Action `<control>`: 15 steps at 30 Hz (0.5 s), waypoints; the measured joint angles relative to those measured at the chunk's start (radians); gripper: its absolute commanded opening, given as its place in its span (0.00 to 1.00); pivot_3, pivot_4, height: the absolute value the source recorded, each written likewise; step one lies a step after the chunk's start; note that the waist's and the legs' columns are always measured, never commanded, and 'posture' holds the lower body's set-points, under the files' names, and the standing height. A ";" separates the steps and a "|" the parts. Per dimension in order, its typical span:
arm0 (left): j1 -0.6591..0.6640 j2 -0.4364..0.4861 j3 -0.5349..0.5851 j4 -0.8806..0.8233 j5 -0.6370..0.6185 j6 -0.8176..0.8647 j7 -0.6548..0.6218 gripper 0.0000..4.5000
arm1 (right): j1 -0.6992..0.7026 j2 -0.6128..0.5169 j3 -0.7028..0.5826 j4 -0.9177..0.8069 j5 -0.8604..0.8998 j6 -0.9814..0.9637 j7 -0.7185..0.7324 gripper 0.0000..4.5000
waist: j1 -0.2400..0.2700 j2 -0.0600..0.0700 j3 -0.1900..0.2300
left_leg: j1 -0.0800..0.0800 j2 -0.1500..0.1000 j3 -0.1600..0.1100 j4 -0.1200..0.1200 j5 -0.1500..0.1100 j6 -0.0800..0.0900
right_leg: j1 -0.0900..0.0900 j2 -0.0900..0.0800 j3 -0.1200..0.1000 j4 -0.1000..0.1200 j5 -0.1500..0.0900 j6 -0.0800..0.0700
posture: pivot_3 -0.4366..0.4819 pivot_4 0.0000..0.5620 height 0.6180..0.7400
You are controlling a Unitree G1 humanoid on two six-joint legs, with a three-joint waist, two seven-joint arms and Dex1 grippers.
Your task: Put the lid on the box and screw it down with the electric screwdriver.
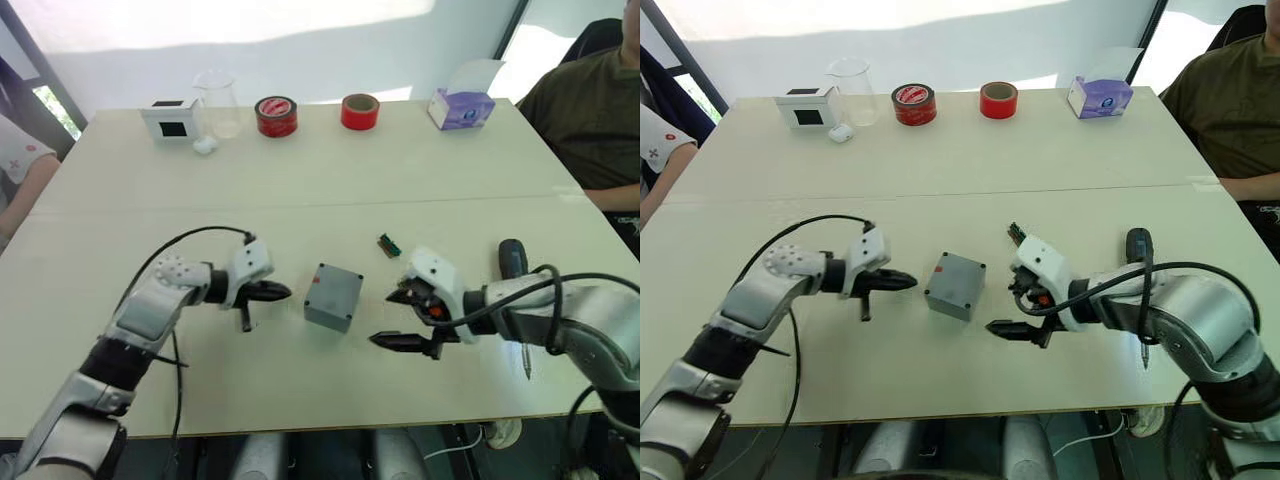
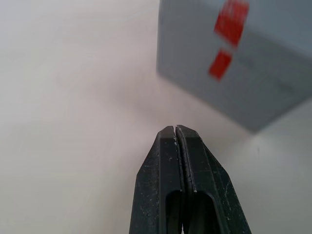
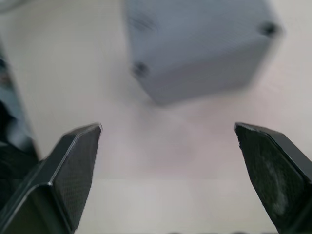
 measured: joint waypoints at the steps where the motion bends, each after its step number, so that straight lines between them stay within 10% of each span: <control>1: 0.026 0.019 0.006 -0.044 -0.005 0.019 -0.008 0.00 | -0.015 0.000 0.027 0.029 -0.037 -0.053 0.023 0.99 | -0.001 0.000 0.000 | 0.000 0.000 0.000 0.000 0.000 0.000 | 0.000 0.000 0.000 0.000 0.000 0.000 | 0.48 0.27 1.00; 15: 0.181 -0.055 -0.040 -0.322 -0.072 0.177 0.095 0.00 | -0.181 0.040 0.333 0.408 -0.446 -0.580 0.402 0.99 | 0.002 0.000 0.000 | 0.001 0.000 0.001 0.000 0.000 -0.001 | 0.000 0.000 0.001 0.001 0.000 0.000 | 0.48 0.27 1.00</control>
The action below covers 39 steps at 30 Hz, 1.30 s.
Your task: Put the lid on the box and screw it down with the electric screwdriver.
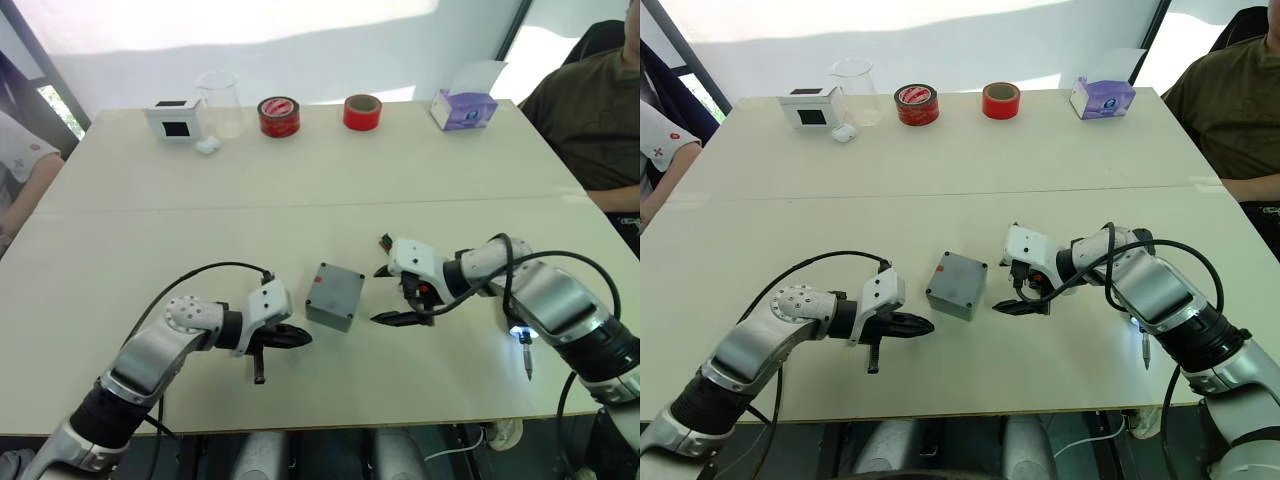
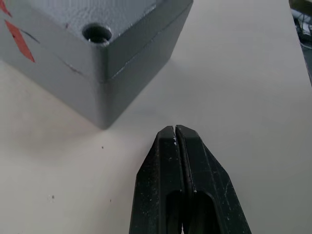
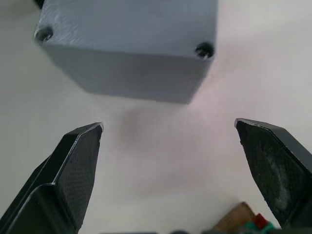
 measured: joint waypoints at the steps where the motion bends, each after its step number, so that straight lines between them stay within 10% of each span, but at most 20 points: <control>1: -0.005 -0.017 -0.001 0.002 0.007 -0.001 0.018 0.00 | 0.000 0.011 0.000 0.000 -0.003 -0.005 0.013 0.99 | 0.000 0.000 0.000 | 0.000 0.000 0.000 0.000 0.000 0.000 | 0.000 0.000 0.000 0.000 0.000 0.000 | 0.48 0.27 1.00; 39: -0.124 -0.068 0.042 0.193 0.072 -0.119 0.077 0.00 | 0.150 0.078 -0.211 -0.223 0.097 0.256 -0.064 0.99 | 0.002 0.000 0.000 | 0.000 -0.001 -0.001 0.000 0.001 -0.001 | 0.000 0.000 0.000 0.001 0.000 0.000 | 0.48 0.27 1.00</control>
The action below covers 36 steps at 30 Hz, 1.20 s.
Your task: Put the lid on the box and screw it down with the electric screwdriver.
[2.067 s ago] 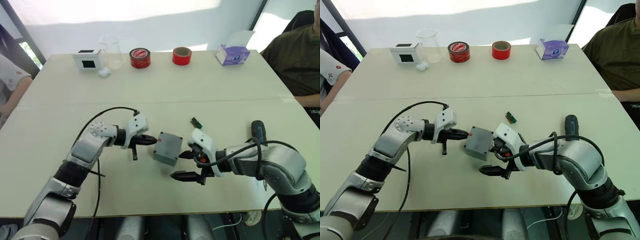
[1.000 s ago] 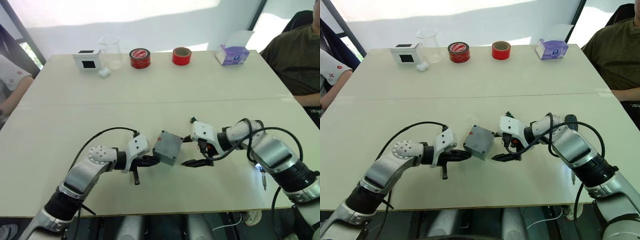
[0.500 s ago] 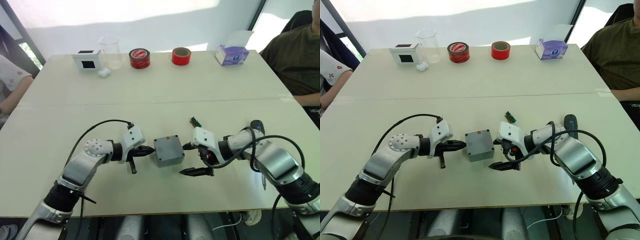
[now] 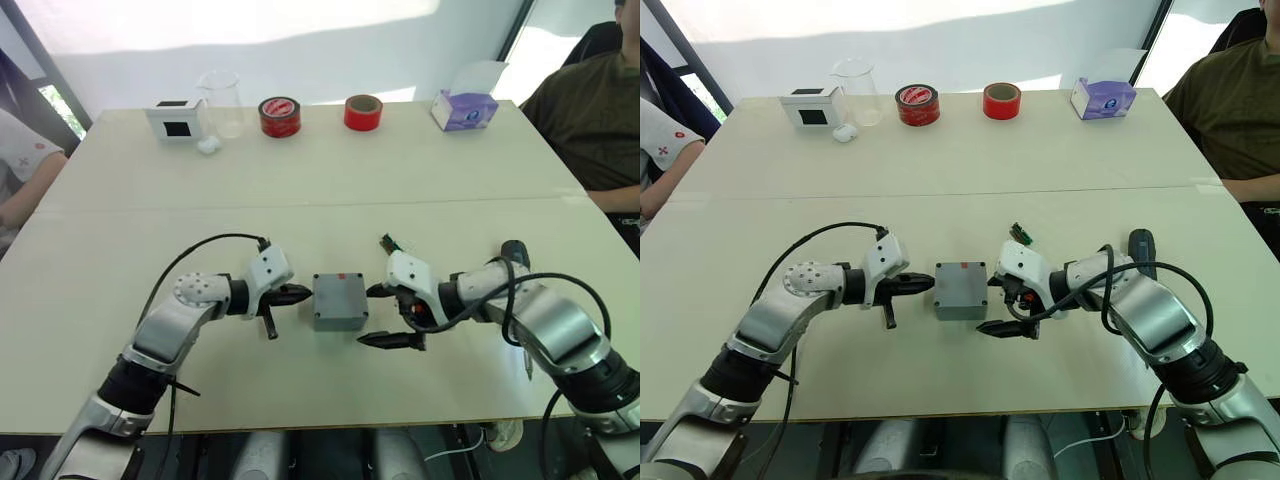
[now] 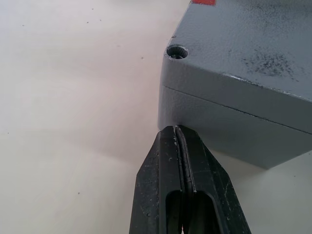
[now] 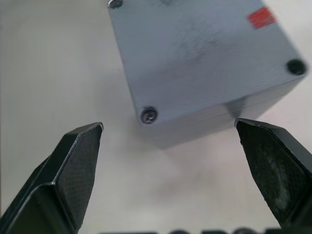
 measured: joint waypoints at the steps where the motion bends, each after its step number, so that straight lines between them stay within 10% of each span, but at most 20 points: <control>1: 0.002 0.007 0.001 -0.002 -0.001 0.000 -0.004 0.00 | 0.001 -0.001 -0.014 -0.001 0.006 0.005 -0.002 0.99 | 0.000 0.000 0.000 | 0.000 0.000 0.000 0.000 0.000 0.000 | 0.000 0.000 0.000 0.000 0.000 0.000 | 0.48 0.27 1.00; 10: -0.009 0.160 0.220 -0.071 -0.218 0.189 -0.107 0.00 | 0.000 0.054 -0.307 0.114 0.085 0.014 -0.130 0.99 | 0.001 -0.005 -0.001 | 0.001 0.001 -0.001 0.000 0.000 -0.001 | 0.001 0.000 -0.001 0.001 0.000 0.000 | 0.48 0.27 1.00; 17: -0.115 0.171 0.259 -0.089 -0.317 0.287 -0.112 0.00 | -0.028 0.200 -0.252 0.450 -0.063 -0.197 -0.265 0.99 | -0.009 -0.004 -0.001 | 0.003 0.000 0.001 -0.001 0.004 -0.007 | 0.003 0.001 0.000 0.001 0.000 0.000 | 0.48 0.27 1.00; 26: -0.122 0.168 0.235 -0.126 -0.349 0.313 -0.102 0.00 | -0.053 0.247 -0.247 0.530 -0.089 -0.288 -0.274 0.40 | -0.024 -0.004 -0.001 | 0.004 0.001 0.000 -0.001 0.003 -0.006 | 0.003 0.001 0.000 0.001 0.000 0.000 | 0.48 0.27 1.00; 36: -0.122 0.169 0.230 -0.140 -0.349 0.313 -0.086 0.00 | -0.055 0.288 -0.226 0.576 -0.119 -0.315 -0.294 0.40 | -0.024 -0.004 -0.001 | 0.004 0.001 0.000 -0.001 0.004 -0.006 | 0.003 0.001 0.001 0.001 0.000 0.000 | 0.48 0.27 1.00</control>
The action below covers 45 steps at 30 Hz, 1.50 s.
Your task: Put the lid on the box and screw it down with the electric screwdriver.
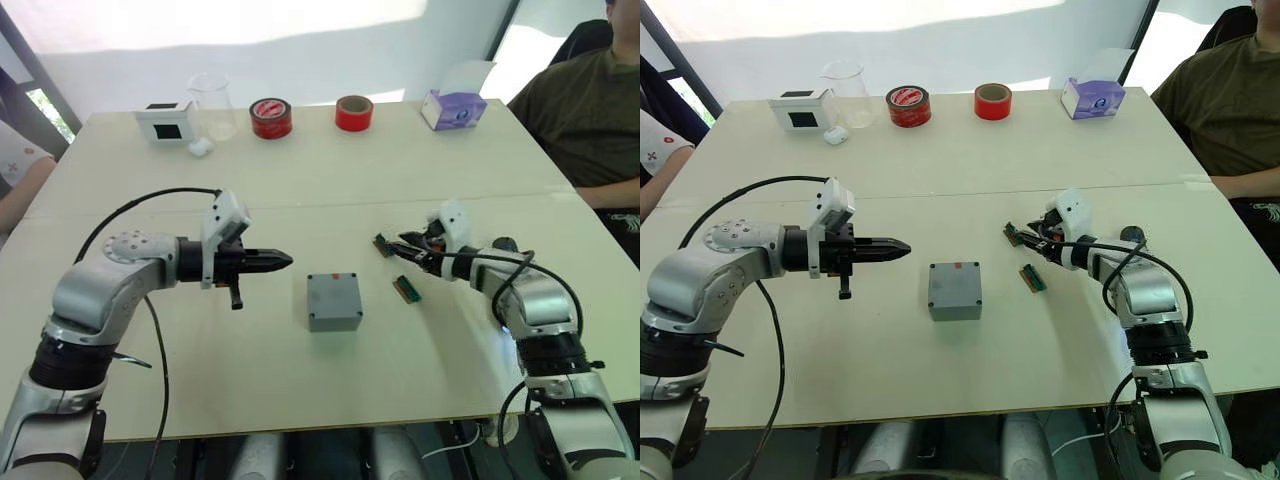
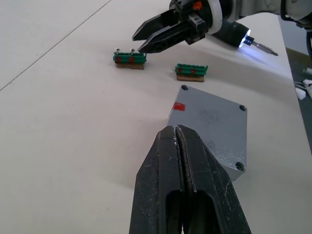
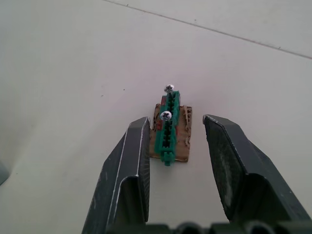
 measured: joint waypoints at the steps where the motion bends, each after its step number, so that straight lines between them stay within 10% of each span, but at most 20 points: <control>1: 0.000 0.000 0.000 0.000 0.000 0.000 0.001 0.00 | -0.004 0.001 0.003 0.004 -0.004 -0.004 0.000 0.40 | 0.000 0.000 0.000 | 0.000 0.000 0.000 0.000 0.000 0.000 | 0.000 0.000 0.000 0.000 0.000 0.000 | 0.48 0.27 1.00; 12: 0.001 0.000 -0.020 0.003 0.003 -0.009 0.005 0.00 | -0.038 0.033 0.012 0.060 -0.032 -0.041 -0.005 0.40 | 0.000 0.000 0.000 | 0.000 0.000 0.000 0.000 0.000 0.000 | 0.000 0.000 0.000 0.000 0.000 0.000 | 0.48 0.27 1.00; 17: 0.008 0.000 -0.020 0.005 0.005 -0.014 0.005 0.00 | -0.038 0.035 0.015 0.065 -0.048 -0.050 -0.004 0.00 | 0.000 0.000 0.000 | 0.000 0.000 0.000 0.000 0.000 0.000 | 0.000 0.000 0.000 0.000 0.000 0.000 | 0.48 0.27 1.00; 37: 0.012 -0.001 -0.038 0.044 0.039 -0.064 -0.005 0.00 | -0.038 0.018 -0.024 -0.012 -0.032 -0.043 0.003 0.00 | 0.001 0.000 0.000 | 0.000 0.000 0.000 0.000 0.000 0.000 | 0.000 0.000 0.000 0.000 0.000 0.000 | 0.48 0.27 1.00; 45: 0.044 0.054 -0.037 -0.014 -0.008 -0.027 -0.067 0.00 | 0.095 -0.045 -0.045 -0.441 0.090 0.080 0.050 0.00 | 0.000 0.000 0.000 | 0.000 0.000 0.000 0.000 -0.003 0.004 | 0.000 0.000 0.000 0.000 0.000 0.000 | 0.48 0.27 1.00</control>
